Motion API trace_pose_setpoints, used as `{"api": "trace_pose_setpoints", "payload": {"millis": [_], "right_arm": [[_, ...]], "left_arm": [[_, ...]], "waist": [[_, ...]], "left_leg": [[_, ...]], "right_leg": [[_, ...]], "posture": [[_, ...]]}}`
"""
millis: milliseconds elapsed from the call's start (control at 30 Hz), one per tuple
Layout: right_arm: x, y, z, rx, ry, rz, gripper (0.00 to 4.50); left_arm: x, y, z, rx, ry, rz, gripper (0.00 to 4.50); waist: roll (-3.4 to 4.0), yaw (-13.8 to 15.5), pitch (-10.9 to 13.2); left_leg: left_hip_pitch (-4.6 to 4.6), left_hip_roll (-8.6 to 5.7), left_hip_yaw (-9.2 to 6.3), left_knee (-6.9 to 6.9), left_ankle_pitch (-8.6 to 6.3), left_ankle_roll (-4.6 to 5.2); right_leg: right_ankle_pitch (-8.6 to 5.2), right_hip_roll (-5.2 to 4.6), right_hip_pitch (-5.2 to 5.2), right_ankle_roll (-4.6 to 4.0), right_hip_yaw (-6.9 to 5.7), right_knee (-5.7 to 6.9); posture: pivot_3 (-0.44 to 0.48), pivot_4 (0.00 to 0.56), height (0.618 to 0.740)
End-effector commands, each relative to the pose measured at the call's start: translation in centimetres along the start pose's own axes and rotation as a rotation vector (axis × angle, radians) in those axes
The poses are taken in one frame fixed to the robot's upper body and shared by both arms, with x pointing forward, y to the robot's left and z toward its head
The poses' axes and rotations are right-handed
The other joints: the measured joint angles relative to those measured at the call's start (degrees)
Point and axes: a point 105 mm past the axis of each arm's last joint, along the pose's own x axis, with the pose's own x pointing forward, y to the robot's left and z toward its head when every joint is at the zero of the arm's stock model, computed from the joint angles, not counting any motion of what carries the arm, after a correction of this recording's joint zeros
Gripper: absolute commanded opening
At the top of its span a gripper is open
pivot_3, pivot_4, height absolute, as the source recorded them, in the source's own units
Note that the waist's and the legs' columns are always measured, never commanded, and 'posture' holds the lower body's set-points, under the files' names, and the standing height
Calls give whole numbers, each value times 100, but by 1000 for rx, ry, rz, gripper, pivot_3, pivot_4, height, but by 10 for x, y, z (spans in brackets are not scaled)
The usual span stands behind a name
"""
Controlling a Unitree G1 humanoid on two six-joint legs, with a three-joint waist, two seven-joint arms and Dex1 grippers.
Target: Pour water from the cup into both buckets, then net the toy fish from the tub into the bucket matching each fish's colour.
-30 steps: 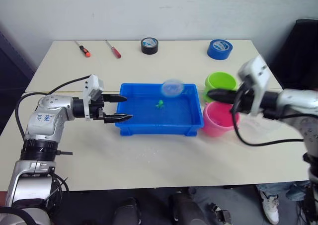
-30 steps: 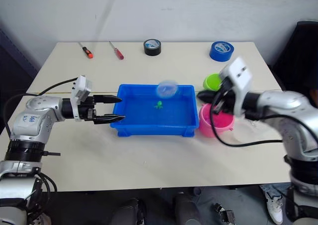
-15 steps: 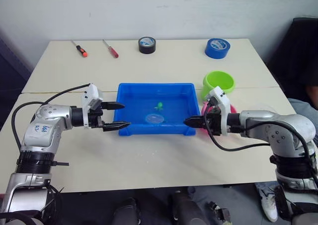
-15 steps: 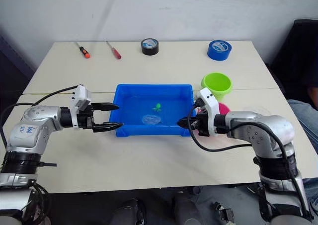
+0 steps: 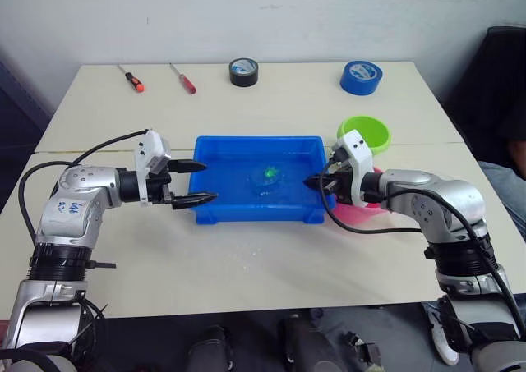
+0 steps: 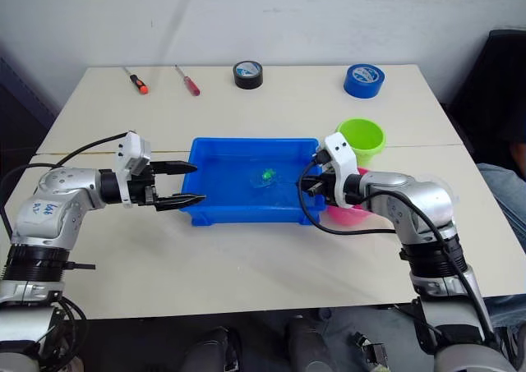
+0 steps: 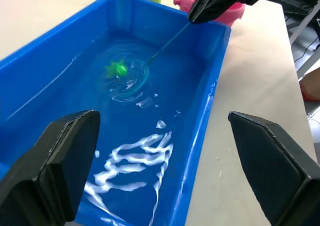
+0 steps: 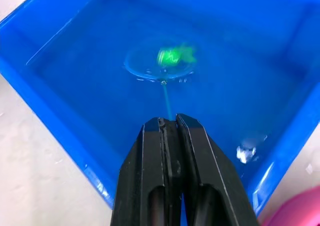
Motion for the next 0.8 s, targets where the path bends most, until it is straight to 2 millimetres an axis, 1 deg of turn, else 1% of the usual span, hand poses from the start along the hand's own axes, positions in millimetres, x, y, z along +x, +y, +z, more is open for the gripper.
{"api": "trace_pose_setpoints", "payload": {"millis": [33,100,133,200,300,367,500,633,667,700,767,800], "right_arm": [[-13,11,21,-95,-108,21,0],[-19,14,20,-162,-109,14,0],[-25,15,21,-215,-117,-1,0],[-32,17,22,-269,-126,-17,0],[-52,17,33,-356,-159,-64,0],[-65,13,40,-390,-175,-108,0],[-97,-2,55,-520,-161,-249,0],[-124,-26,62,-591,-116,-387,0],[-128,-31,63,-598,-108,-409,0],[-134,-40,63,-628,-79,-450,0],[-141,-56,61,-726,-15,-513,0],[-143,-60,60,-764,8,-525,0]], "left_arm": [[4,2,12,46,-33,-3,4481],[9,3,16,48,-57,-11,4481],[14,2,23,41,-92,-24,4481],[20,2,31,32,-132,-41,4481],[34,-1,48,19,-202,-79,4481],[41,-4,54,22,-221,-105,4481],[57,-10,62,45,-240,-163,4481],[67,-12,66,54,-257,-190,4481],[69,-12,67,55,-260,-194,4481],[71,-13,68,59,-262,-202,4481],[75,-15,67,69,-259,-214,4481],[76,-16,66,72,-257,-217,4481]], "waist": [[0,0,0],[0,3,0],[0,5,0],[-1,32,0],[-1,39,0],[-1,49,0],[-1,25,-1],[-1,25,-1],[-1,17,0],[-1,16,0],[-1,24,0],[-1,23,-1]], "left_leg": [[0,0,0,0,0,0],[0,0,1,2,0,-1],[0,0,0,2,0,-1],[-2,-2,1,3,0,-1],[-4,-5,-1,5,0,0],[-3,-5,0,5,0,0],[-1,-2,2,4,1,-2],[-1,-2,4,5,2,-3],[0,-2,5,5,2,-3],[0,-1,7,4,3,-4],[1,-2,10,5,3,-3],[1,-2,11,5,3,-3]], "right_leg": [[0,0,0,0,0,0],[0,0,0,0,1,1],[0,0,0,0,0,1],[0,-1,0,0,1,1],[1,-2,2,2,0,-1],[1,-1,2,2,1,-1],[1,3,2,2,4,-1],[1,5,2,2,7,-3],[1,6,2,2,9,-2],[1,7,2,2,12,-2],[1,7,2,3,15,-4],[1,7,2,3,15,-4]], "posture": [[0,150,740],[0,150,740],[0,150,740],[0,150,740],[0,150,740],[0,150,740],[0,150,740],[0,150,740],[0,150,740],[0,150,740],[0,150,740],[0,150,740]]}}
